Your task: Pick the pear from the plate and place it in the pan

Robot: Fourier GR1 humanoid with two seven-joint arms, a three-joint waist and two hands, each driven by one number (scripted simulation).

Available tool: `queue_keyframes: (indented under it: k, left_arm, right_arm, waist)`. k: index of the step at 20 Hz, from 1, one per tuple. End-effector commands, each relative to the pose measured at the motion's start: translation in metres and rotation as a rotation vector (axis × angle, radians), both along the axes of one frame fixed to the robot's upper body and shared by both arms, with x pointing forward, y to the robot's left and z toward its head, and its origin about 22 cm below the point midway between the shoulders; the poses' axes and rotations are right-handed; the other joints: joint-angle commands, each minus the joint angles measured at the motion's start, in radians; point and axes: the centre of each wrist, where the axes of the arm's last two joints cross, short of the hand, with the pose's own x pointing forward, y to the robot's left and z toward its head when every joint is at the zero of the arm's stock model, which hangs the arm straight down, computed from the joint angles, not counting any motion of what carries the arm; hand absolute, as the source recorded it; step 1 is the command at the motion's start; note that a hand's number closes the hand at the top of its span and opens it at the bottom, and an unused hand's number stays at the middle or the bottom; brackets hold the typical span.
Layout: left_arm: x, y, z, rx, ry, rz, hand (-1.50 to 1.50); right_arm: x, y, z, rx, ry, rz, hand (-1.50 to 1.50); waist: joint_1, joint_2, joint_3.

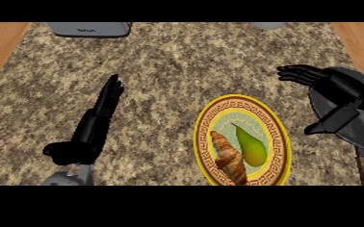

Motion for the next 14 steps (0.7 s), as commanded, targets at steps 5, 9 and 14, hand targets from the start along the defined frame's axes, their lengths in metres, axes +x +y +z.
queue_keyframes:
  k: [5, 9, 14]
  left_arm:
    - [0.011, -0.017, -0.009, 0.002, 0.006, 0.001, 0.0]
    - [0.003, -0.006, -0.014, -0.013, -0.014, -0.028, 0.0]
    - [0.008, -0.004, 0.004, -0.009, -0.018, -0.018, 0.0]
  right_arm:
    - [0.04, 0.035, 0.045, -0.215, -0.069, 0.231, -1.5]
    - [0.048, 0.089, 0.037, -0.397, -0.071, 0.343, -1.5]
    - [0.027, 0.118, 0.021, -0.59, -0.135, 0.525, -1.5]
  waist:
    - [-0.005, -0.002, -0.001]
    - [0.01, 0.0, -0.001]
    - [-0.002, -0.005, 0.0]
